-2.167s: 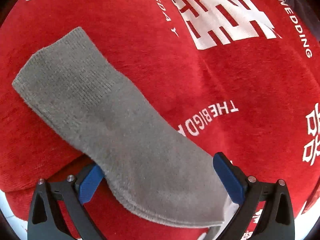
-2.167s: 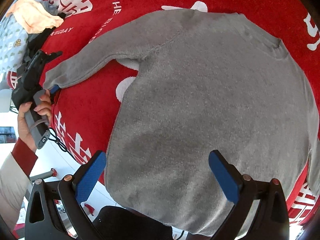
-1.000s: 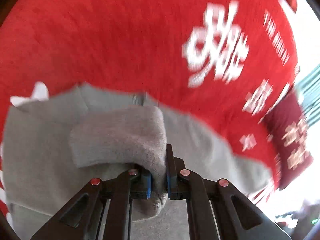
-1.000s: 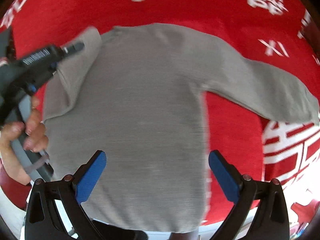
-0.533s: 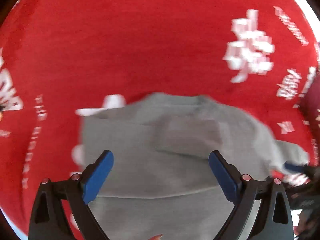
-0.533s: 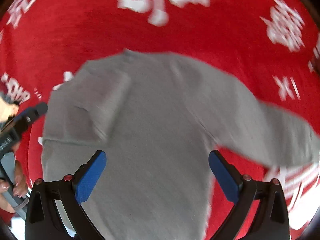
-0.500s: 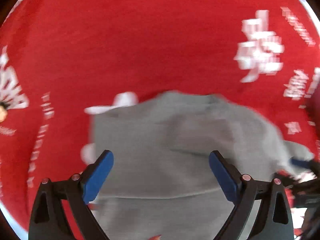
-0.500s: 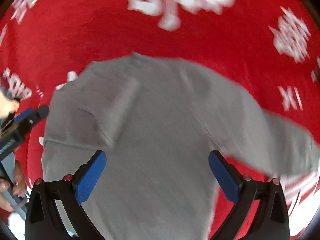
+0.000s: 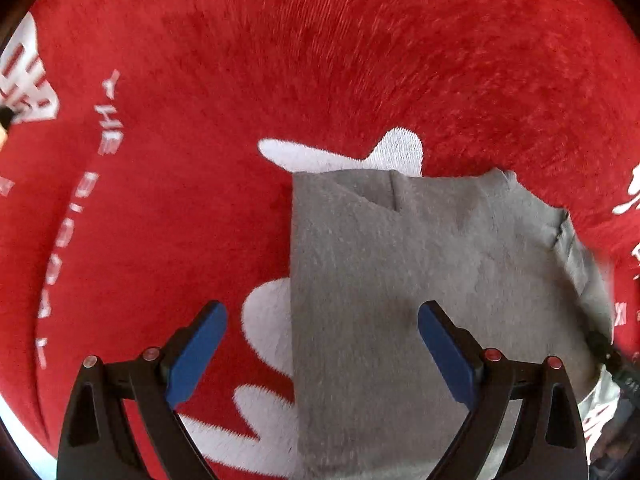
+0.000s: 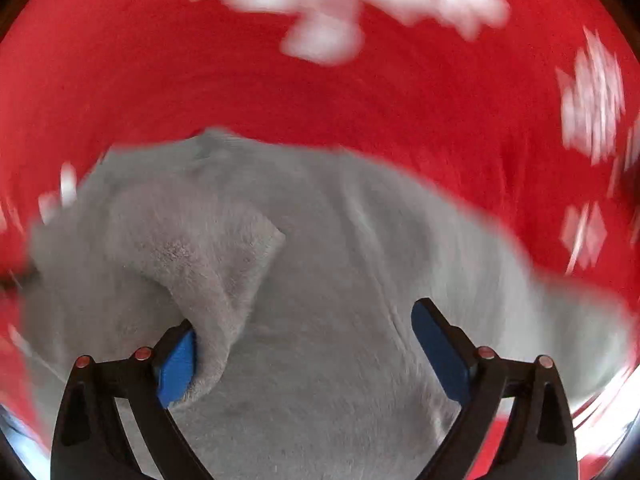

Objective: Fold small clothes

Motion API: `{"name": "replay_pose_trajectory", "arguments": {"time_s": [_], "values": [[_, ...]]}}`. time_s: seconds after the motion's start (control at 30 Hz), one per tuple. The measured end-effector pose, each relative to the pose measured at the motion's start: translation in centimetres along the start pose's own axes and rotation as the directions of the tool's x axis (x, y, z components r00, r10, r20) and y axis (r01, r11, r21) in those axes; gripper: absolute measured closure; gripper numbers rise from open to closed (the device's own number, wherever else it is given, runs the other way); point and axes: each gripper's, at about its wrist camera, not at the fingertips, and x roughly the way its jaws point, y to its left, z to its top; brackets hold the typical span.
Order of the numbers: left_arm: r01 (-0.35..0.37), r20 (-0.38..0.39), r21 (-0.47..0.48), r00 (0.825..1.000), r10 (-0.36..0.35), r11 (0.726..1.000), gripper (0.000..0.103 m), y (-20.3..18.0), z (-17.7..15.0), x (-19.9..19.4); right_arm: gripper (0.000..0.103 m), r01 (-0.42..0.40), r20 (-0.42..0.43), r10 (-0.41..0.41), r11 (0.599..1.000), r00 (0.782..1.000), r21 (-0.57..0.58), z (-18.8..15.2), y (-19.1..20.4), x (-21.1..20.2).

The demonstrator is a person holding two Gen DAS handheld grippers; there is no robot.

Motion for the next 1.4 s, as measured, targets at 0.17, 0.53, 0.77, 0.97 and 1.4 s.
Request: {"name": "replay_pose_trajectory", "arguments": {"time_s": [0.17,0.53,0.77,0.97,1.4], "values": [[0.046,-0.01,-0.011,0.999,-0.046,0.999,0.006,0.3,1.3,0.9,0.005,-0.116,0.002,0.116,0.992,0.993,0.057,-0.6,-1.8,-0.6],[0.073,0.012,-0.01,0.997,-0.073,0.997,0.086,0.2,3.6,0.0,0.09,-0.274,-0.001,0.284,0.925,0.959,0.263,1.1,-4.3,0.5],[0.075,0.041,-0.045,0.997,-0.073,0.996,0.085,2.2,4.0,0.0,0.088,-0.315,0.018,0.317,0.933,0.948,0.176,2.8,-3.5,1.0],[-0.045,0.061,0.001,0.997,0.045,0.999,0.061,3.1,4.0,-2.5,0.042,-0.225,-0.016,0.232,0.956,0.972,0.188,1.5,-5.1,0.8],[-0.117,0.034,0.076,0.993,0.114,0.99,0.046,-3.7,-2.2,-4.4,0.041,-0.321,0.009,0.331,0.908,0.944,0.269,0.4,-7.9,-1.3]]}}
